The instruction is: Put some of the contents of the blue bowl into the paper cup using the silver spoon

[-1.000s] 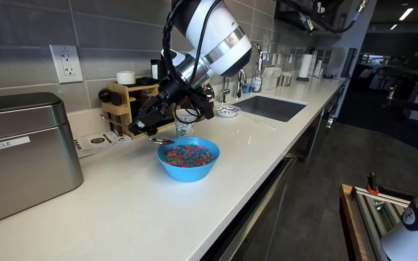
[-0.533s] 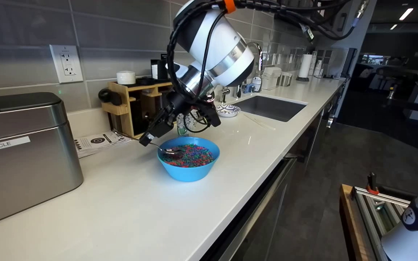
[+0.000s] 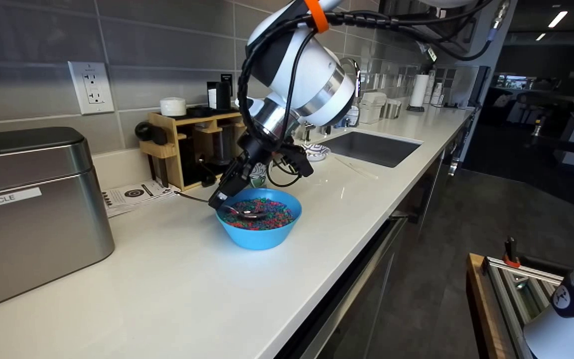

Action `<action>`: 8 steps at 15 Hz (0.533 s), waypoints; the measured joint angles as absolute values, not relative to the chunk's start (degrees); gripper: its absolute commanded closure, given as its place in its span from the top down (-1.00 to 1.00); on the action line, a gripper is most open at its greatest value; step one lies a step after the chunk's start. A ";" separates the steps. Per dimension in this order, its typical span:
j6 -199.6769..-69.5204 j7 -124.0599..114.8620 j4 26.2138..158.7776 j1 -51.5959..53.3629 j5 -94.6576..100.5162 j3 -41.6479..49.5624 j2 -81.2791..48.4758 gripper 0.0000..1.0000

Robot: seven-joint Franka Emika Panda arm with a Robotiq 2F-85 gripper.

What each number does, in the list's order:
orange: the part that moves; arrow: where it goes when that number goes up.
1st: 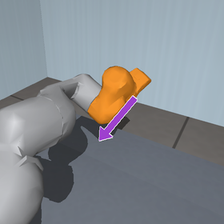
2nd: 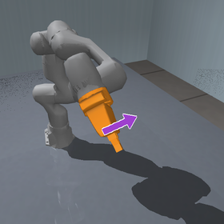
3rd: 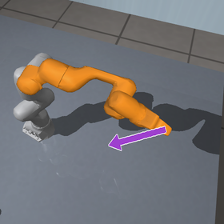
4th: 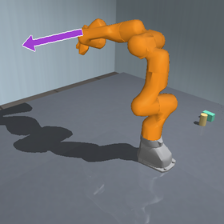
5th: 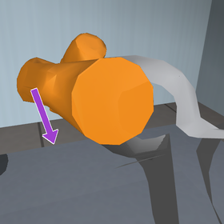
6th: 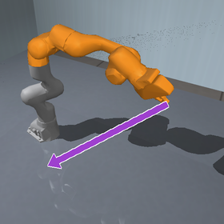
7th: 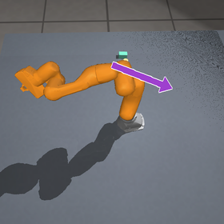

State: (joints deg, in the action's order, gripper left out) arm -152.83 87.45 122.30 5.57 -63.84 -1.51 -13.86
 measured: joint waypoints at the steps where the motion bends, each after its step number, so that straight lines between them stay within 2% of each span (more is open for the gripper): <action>1: -152.83 86.71 122.30 5.57 -63.31 -1.44 -13.84 -0.96; 6: -152.83 84.88 122.31 5.57 -61.78 -1.32 -13.82 -0.96; 7: -152.83 84.60 122.31 5.57 -61.43 -1.32 -13.82 -0.89; 8: -152.83 84.45 122.31 5.57 -61.17 -1.32 -13.82 -0.64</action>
State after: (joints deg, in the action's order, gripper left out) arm -152.83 84.45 122.31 5.57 -61.17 -1.32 -13.82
